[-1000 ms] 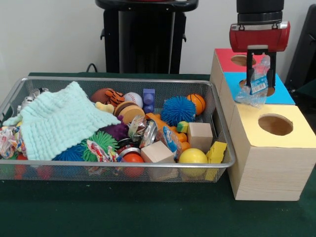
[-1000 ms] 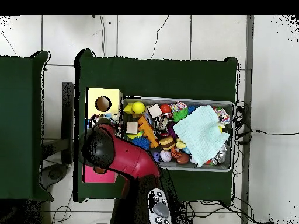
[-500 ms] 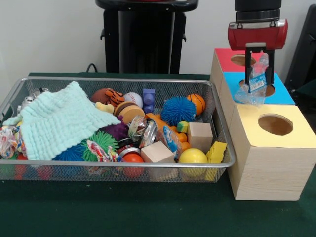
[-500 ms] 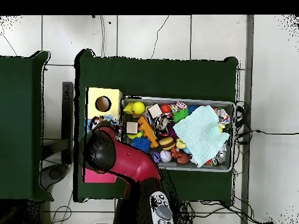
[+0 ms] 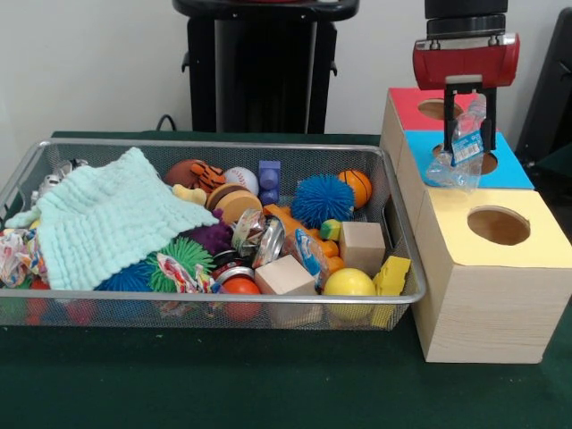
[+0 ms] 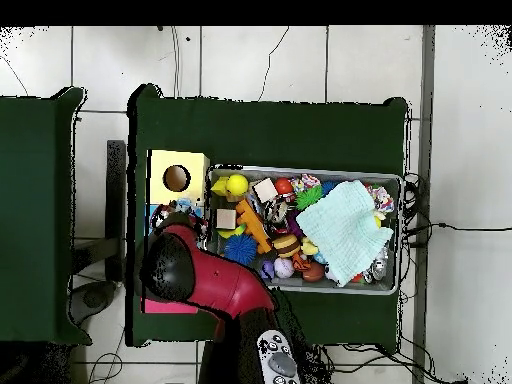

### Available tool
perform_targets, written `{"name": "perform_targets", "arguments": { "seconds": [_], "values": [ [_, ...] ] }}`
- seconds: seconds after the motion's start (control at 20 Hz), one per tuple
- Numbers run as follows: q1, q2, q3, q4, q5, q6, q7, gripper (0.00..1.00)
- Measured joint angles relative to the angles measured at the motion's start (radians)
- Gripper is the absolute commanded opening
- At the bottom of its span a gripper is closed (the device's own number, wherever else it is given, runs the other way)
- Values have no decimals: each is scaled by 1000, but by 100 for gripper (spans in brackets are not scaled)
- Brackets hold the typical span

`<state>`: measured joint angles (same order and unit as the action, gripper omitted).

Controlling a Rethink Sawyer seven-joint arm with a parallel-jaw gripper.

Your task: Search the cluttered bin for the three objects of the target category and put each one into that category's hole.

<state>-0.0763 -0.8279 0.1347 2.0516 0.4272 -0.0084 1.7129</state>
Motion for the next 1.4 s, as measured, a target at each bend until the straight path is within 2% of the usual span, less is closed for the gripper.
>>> {"name": "perform_targets", "arguments": {
  "seconds": [1.05, 1.4],
  "values": [
    [-1, -16, 18, 56, -23, -92, 0, 0],
    [-36, -16, 63, 89, -89, -173, 0, 0]
  ]
}}
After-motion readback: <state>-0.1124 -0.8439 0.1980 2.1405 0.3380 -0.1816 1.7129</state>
